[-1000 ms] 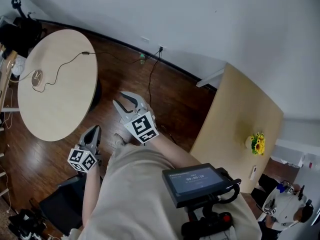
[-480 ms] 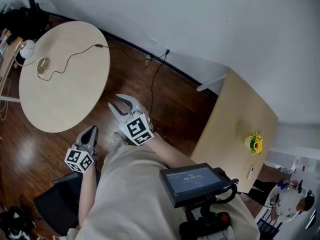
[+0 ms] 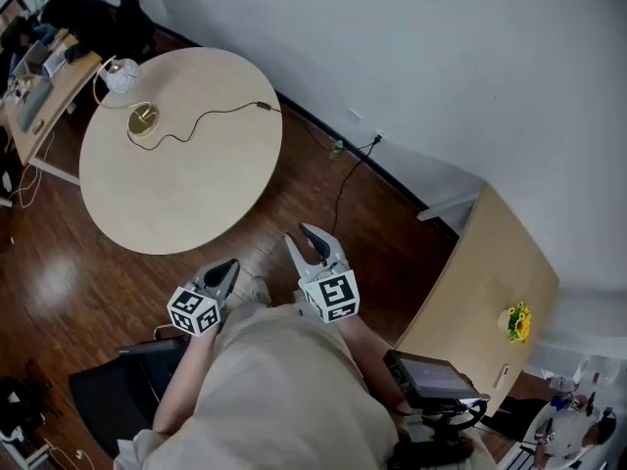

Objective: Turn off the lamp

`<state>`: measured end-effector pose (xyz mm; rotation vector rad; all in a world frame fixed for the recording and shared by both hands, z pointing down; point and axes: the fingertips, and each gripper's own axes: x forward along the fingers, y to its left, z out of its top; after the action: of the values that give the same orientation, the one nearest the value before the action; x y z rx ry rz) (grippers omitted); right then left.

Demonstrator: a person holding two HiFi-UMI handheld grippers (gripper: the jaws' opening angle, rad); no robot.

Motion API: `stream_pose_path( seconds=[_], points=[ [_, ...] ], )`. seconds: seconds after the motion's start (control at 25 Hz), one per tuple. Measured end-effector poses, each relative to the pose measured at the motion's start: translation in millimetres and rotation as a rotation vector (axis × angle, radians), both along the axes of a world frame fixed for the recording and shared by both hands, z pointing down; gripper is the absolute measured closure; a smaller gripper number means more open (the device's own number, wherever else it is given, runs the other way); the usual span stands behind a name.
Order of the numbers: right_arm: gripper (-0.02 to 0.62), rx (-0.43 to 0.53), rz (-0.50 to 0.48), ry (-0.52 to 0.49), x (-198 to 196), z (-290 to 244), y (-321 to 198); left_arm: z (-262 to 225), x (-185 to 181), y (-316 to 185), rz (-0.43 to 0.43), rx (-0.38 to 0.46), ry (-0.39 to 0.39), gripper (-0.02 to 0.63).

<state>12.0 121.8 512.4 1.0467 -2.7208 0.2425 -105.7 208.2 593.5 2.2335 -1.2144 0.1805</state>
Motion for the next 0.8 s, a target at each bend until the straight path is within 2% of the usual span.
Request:
stream_pose_path(
  seconds=[0.24, 0.48, 0.8],
  points=[
    [0.482, -0.043, 0.05, 0.01, 8.5, 28.6, 18.1, 6.5, -19.2, -6.1, 0.04, 0.017, -0.027, 0.618],
    [0.485, -0.051, 0.072, 0.046, 14.0, 35.8, 28.1, 1.3, -23.9, -6.8, 0.049, 0.03, -0.002, 0.618],
    [0.5, -0.055, 0.086, 0.02, -4.4, 35.2, 29.2, 6.4, -36.9, -0.4, 0.071, 0.02, -0.011, 0.618]
  ],
)
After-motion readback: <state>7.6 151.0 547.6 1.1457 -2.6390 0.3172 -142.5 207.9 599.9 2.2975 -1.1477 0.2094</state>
